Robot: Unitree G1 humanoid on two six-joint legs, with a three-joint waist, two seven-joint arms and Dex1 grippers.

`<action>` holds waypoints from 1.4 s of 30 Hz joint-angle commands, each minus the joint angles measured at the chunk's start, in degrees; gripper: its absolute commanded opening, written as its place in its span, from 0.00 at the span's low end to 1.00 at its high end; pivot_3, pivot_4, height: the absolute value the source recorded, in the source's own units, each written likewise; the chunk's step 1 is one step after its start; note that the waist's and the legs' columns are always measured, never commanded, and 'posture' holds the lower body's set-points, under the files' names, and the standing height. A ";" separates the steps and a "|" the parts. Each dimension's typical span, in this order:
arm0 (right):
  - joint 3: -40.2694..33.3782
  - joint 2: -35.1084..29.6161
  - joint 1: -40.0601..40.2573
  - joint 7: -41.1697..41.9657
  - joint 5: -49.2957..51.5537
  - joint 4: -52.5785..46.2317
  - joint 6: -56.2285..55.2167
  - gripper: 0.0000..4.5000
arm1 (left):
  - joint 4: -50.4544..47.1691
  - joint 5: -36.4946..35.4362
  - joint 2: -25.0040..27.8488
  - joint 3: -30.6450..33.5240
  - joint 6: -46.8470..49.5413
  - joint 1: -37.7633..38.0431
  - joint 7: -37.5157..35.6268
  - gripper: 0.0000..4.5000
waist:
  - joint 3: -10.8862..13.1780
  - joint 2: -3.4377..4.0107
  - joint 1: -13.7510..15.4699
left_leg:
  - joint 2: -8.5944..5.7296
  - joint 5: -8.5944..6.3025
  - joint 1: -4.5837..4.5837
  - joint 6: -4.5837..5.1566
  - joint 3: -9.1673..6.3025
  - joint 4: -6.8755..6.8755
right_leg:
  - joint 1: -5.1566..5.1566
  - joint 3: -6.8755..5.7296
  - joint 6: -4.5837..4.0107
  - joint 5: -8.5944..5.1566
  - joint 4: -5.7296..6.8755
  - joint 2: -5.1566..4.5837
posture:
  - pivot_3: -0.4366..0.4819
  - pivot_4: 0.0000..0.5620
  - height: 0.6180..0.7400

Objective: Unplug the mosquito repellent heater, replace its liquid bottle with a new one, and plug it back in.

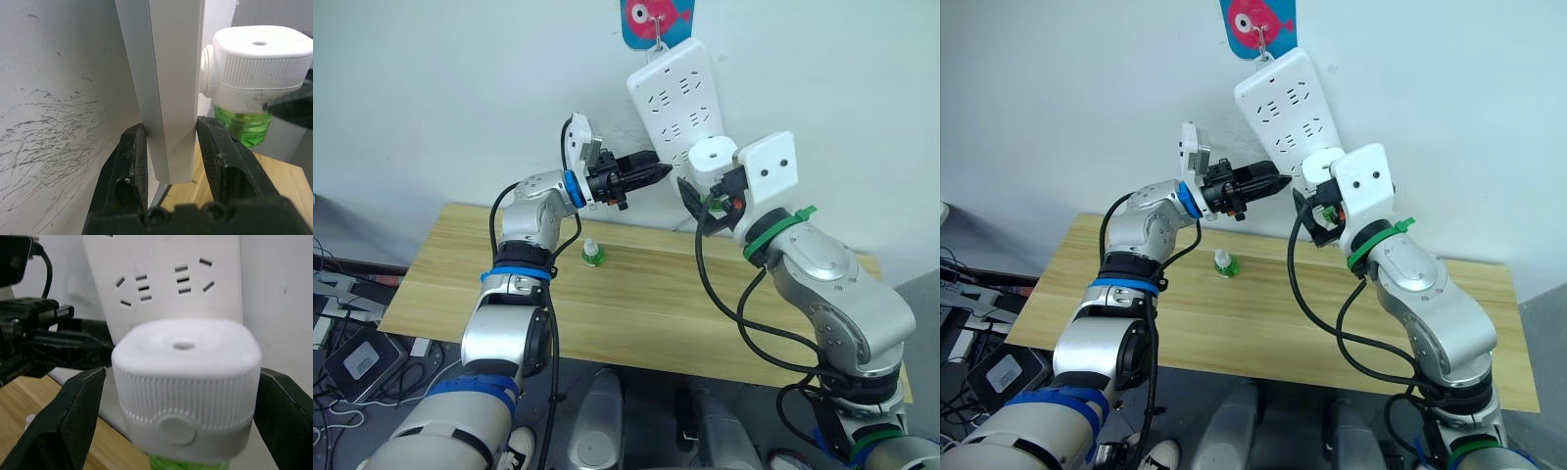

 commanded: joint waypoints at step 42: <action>-13.77 1.79 9.65 9.66 2.02 -3.26 -4.63 0.69 | -4.58 -1.04 5.78 0.95 -0.59 6.07 7.89 0.94 | 0.11 -0.04 -1.73 | -0.02 0.40 -0.92 -0.69 -0.12 -0.21 | -1.02 -0.07 0.21 0.13 0.05 -0.05 | 0.82 0.57 1.00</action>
